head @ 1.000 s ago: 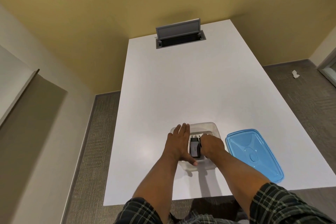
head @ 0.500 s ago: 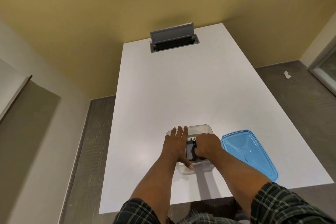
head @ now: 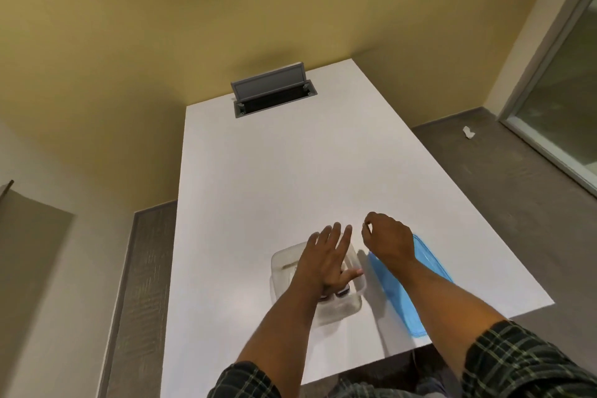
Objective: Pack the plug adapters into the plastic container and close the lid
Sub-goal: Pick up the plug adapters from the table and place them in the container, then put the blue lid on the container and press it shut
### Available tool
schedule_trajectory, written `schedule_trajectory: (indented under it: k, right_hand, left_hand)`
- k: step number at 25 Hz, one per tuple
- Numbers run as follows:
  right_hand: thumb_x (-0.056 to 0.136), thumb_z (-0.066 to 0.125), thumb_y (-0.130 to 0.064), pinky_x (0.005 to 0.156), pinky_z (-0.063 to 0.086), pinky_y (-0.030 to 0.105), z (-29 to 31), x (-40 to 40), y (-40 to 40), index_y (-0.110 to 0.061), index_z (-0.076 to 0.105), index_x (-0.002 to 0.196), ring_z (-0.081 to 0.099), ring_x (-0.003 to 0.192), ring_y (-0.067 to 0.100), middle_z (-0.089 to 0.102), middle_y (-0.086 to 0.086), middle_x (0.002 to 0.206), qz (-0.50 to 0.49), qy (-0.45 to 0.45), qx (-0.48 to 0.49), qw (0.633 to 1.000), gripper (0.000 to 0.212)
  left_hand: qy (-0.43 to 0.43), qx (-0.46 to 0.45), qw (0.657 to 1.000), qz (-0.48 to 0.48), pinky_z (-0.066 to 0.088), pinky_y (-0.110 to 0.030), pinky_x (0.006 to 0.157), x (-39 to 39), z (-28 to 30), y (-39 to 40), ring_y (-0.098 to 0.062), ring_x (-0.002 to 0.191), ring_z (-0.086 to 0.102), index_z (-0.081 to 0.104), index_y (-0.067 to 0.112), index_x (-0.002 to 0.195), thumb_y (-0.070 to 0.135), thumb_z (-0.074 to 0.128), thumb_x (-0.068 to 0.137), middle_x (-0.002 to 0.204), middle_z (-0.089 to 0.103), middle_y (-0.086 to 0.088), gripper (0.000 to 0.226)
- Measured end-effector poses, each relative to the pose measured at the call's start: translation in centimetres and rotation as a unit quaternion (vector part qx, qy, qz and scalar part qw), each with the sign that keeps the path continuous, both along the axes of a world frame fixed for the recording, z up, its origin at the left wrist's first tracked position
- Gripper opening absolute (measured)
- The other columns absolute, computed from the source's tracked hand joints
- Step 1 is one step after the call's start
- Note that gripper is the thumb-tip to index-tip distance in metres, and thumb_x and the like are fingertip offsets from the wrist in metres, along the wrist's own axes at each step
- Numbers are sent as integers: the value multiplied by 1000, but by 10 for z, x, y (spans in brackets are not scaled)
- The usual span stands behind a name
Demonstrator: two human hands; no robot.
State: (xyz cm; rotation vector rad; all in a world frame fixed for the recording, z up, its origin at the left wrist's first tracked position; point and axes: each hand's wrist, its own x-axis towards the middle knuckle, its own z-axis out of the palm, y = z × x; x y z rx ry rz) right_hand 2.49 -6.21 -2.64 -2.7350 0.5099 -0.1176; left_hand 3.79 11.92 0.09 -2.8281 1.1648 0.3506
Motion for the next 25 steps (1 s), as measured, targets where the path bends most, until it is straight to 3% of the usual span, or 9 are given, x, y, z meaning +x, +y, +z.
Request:
schedule_trajectory:
  k: [2, 5, 10, 12, 16, 22, 25]
  right_hand:
    - [94, 53, -28, 81, 52, 37, -11, -12, -27, -20, 64, 112, 69, 98, 29, 68, 3, 112, -59, 35, 13, 998, 23]
    - [89, 58, -28, 84, 49, 38, -28, -33, -55, -15, 59, 117, 63, 107, 28, 61, 7, 114, -126, 119, -9, 985, 31]
    - [84, 60, -30, 87, 46, 36, -50, -64, -76, -15, 59, 117, 60, 109, 27, 62, 7, 116, -179, 218, -5, 959, 36]
    - [85, 60, -29, 89, 46, 37, -53, -69, -79, -15, 58, 117, 59, 111, 28, 62, 7, 118, -186, 239, 20, 953, 35]
    - [88, 60, -28, 92, 47, 38, -56, -76, -81, -16, 56, 121, 59, 114, 28, 59, 7, 122, -188, 241, 28, 952, 36]
    - [86, 56, -21, 95, 44, 41, -57, -78, -91, -13, 56, 119, 58, 112, 33, 59, 12, 123, -225, 229, 116, 940, 34]
    - [85, 58, -17, 84, 45, 37, -59, -75, -98, -11, 63, 98, 61, 96, 34, 64, 14, 106, -253, 178, 212, 927, 15]
  left_hand:
    - [13, -25, 999, -47, 33, -48, 115, -10, -4, -20, -36, 147, 30, 16, 10, 161, 64, 34, 99, 162, 29, -17, 84]
    - [25, -19, 991, -131, 39, -46, 108, -27, -12, -50, -35, 139, 38, 28, 4, 156, 53, 39, 102, 150, 43, -16, 74]
    - [22, 95, 978, -185, 28, -47, 118, -47, -30, -81, -35, 151, 20, 39, 2, 149, 52, 43, 101, 150, 47, -17, 69]
    - [41, 138, 974, -175, 28, -48, 118, -50, -37, -88, -35, 152, 19, 45, 2, 144, 53, 45, 100, 147, 51, -17, 67]
    - [143, 156, 972, -104, 29, -50, 117, -53, -47, -96, -36, 153, 18, 38, 5, 149, 51, 40, 101, 152, 46, -19, 66]
    - [246, 137, 958, -42, 35, -52, 111, -54, -53, -107, -41, 142, 34, 38, 7, 145, 43, 41, 100, 147, 48, -23, 58]
    - [268, 115, 957, -7, 35, -51, 114, -50, -47, -112, -41, 143, 34, 33, 6, 149, 47, 43, 99, 152, 43, -22, 65]
